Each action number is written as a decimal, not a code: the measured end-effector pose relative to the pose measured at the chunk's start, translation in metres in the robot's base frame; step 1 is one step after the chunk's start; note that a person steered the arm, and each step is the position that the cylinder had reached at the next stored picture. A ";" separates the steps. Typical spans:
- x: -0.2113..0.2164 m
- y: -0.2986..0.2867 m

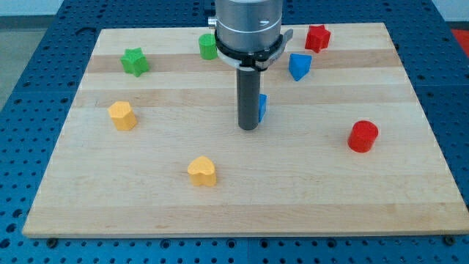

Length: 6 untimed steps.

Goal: Nudge the blue cube up a bit

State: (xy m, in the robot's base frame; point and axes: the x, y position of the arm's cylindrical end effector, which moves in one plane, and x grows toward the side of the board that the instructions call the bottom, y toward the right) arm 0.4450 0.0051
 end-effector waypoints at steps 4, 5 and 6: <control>0.062 -0.020; 0.051 -0.041; 0.044 -0.057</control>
State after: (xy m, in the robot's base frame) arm 0.4892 -0.0524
